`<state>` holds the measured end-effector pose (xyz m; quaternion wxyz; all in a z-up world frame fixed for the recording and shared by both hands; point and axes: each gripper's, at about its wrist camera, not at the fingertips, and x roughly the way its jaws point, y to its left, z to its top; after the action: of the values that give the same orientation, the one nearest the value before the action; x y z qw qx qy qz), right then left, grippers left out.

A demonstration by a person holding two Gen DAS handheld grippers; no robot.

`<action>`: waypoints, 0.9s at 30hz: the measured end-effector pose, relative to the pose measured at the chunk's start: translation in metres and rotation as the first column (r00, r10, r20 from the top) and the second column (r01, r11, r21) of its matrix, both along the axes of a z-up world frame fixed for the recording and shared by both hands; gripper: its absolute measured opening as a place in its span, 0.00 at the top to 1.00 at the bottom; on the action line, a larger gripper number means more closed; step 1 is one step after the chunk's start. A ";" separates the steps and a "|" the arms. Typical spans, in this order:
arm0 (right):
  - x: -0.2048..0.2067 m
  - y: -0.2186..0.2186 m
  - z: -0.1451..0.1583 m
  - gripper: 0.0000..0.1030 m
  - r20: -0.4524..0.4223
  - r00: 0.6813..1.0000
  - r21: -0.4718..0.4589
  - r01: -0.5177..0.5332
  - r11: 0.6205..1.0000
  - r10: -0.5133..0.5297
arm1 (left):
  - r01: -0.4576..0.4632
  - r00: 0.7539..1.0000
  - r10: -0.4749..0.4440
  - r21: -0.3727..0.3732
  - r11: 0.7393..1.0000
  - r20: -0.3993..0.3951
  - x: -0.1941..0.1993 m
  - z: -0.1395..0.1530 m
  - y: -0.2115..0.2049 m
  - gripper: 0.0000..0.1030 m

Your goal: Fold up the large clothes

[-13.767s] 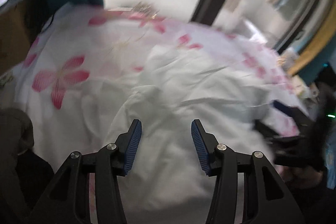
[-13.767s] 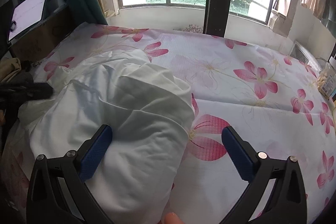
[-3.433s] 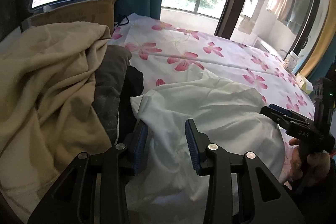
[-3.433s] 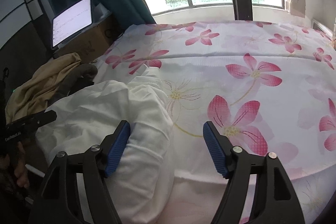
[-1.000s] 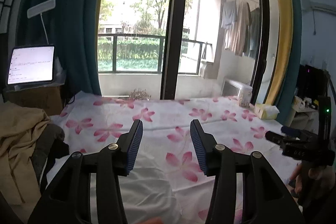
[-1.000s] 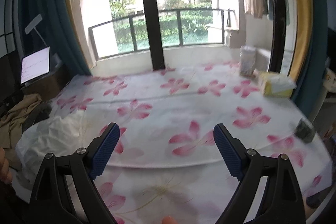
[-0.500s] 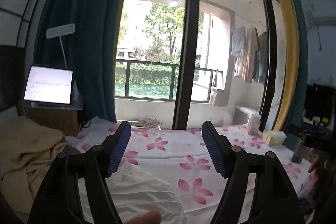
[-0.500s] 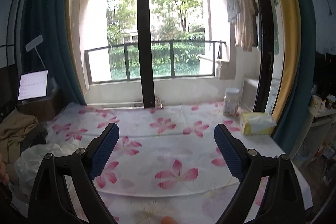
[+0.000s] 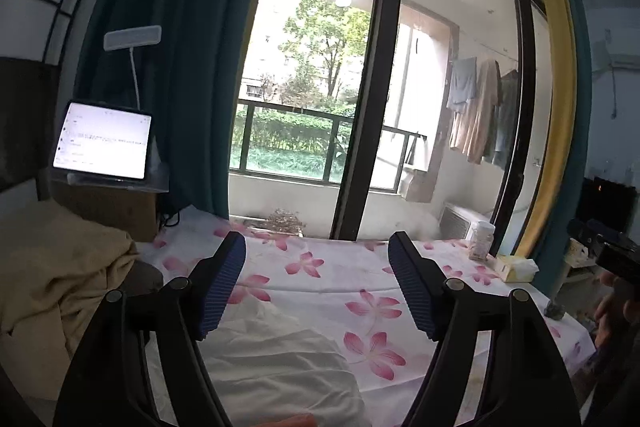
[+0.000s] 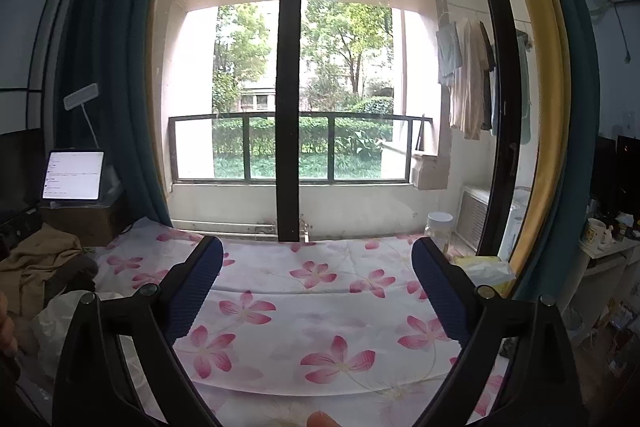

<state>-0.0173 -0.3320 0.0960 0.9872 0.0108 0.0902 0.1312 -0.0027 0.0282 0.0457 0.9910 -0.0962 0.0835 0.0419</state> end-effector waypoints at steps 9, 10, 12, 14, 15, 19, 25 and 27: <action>0.008 0.005 -0.021 0.08 -0.067 0.998 0.013 -0.013 1.000 0.014 | -0.022 0.999 0.023 0.003 1.000 -0.031 0.000 -0.012 0.004 0.25; 0.009 0.005 -0.022 0.08 -0.071 0.997 0.013 -0.013 1.000 0.014 | -0.021 0.999 0.021 0.004 1.000 -0.031 0.000 -0.013 0.003 0.25; 0.011 0.005 -0.024 0.08 -0.080 0.997 0.012 -0.013 1.000 0.013 | -0.010 1.000 0.010 0.005 1.000 -0.030 0.000 -0.014 0.002 0.25; 0.011 0.004 -0.023 0.08 -0.081 0.997 0.017 -0.012 1.000 0.013 | 0.017 0.999 -0.016 0.012 1.000 -0.027 0.000 -0.013 0.000 0.25; 0.011 0.004 -0.023 0.08 -0.080 0.997 0.019 -0.012 1.000 0.014 | 0.023 0.999 -0.022 0.020 1.000 -0.026 0.001 -0.012 -0.001 0.25; 0.011 0.003 -0.023 0.08 -0.081 0.997 0.021 -0.015 1.000 0.017 | 0.038 0.999 -0.037 0.042 0.998 -0.029 0.002 -0.012 -0.008 0.25; 0.011 0.000 -0.022 0.08 -0.084 0.996 0.022 -0.013 1.000 0.015 | 0.046 0.998 -0.045 0.040 0.998 -0.037 0.003 -0.013 -0.010 0.25; 0.011 -0.001 -0.021 0.08 -0.083 0.997 0.025 -0.009 1.000 0.011 | 0.048 0.998 -0.046 0.041 0.998 -0.038 0.004 -0.013 -0.010 0.25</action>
<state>-0.0065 -0.3331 0.0747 0.9817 0.0278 0.1295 0.1367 0.0011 0.0183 0.0331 0.9917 -0.0726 0.1033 0.0220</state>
